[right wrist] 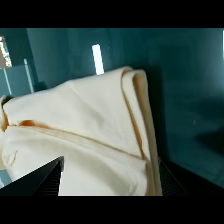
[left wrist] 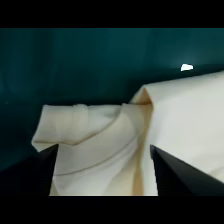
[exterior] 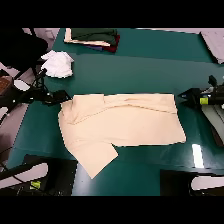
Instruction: Fold the shirts.
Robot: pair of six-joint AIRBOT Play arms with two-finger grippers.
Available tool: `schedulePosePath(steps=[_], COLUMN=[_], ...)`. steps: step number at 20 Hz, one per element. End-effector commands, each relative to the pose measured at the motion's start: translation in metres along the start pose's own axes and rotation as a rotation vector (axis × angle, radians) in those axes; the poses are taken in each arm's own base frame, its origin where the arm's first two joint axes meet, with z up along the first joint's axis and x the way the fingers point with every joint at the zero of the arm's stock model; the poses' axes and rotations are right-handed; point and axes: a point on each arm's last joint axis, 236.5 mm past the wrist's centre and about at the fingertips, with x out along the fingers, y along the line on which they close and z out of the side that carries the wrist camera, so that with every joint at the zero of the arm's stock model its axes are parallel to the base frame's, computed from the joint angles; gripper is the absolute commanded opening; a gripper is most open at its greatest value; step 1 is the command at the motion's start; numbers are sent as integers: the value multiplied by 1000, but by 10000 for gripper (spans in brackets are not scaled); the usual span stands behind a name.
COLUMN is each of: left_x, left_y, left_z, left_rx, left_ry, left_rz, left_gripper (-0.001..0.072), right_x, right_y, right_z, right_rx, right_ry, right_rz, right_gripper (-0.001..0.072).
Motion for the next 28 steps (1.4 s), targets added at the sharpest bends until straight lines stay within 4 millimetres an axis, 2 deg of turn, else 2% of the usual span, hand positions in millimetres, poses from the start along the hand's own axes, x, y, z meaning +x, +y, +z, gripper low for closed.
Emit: schedulePosePath(steps=[1, 3, 6, 8, 9, 10, 11, 12, 13, 14, 15, 16, 18, 22, 23, 25, 26, 28], left_x=[19, 19, 22, 31, 35, 38, 39, 41, 42, 42, 41, 39, 33, 7, 6, 22, 38, 69], left_y=[18, 19, 31, 31, 27, 19, 8, -2, -10, -15, -20, -25, -32, -45, -52, -76, -95, -135], left_z=[0, 5, 18, 11, 6, 0, -9, -15, -17, -16, -11, -3, 21, 105, 122, 141, 145, 150], left_rx=[13, 33, 48, 42, 45, 46, 83, 121, 143, 154, 154, 147, 151, 125, 115, 153, 187, 251], left_ry=[19, -2, -49, -1, 25, 50, 86, 108, 120, 118, 105, 83, 15, -234, -274, -277, -261, -243], left_rz=[-16, -10, 31, 15, -12, -48, -86, -108, -120, -126, -136, -150, -155, -144, -159, -192, -214, -250], left_gripper=[720, 720, 720, 720, 718, 690, 429, 308, 189, 119, 63, 36, 34, 32, 32, 32, 32, 33], right_x=[26, 38, 53, 61, 63, 66, 66, 65, 66, 65, 63, 61, 59, 54, 53, 57, 59, 57], right_y=[2, 4, 0, 8, 12, 16, 19, 22, 26, 29, 32, 35, 38, 40, 41, 41, 42, 32], right_z=[17, 16, 11, 15, 17, 19, 21, 25, 27, 30, 32, 35, 44, 76, 86, 100, 104, 114], right_rx=[12, 12, -39, -79, -94, -108, -120, -128, -141, -151, -160, -169, -176, -165, -158, -146, -145, -126], right_ry=[59, 118, 187, 182, 179, 174, 168, 157, 151, 145, 140, 133, 104, -21, -60, -124, -141, -183], right_rz=[40, 43, -41, -60, -67, -70, -71, -70, -69, -68, -67, -67, -74, -104, -110, -125, -130, -182], right_gripper=[659, 659, 659, 658, 628, 569, 405, 251, 164, 71, 29, 19, 18, 17, 17, 16, 17, 17])
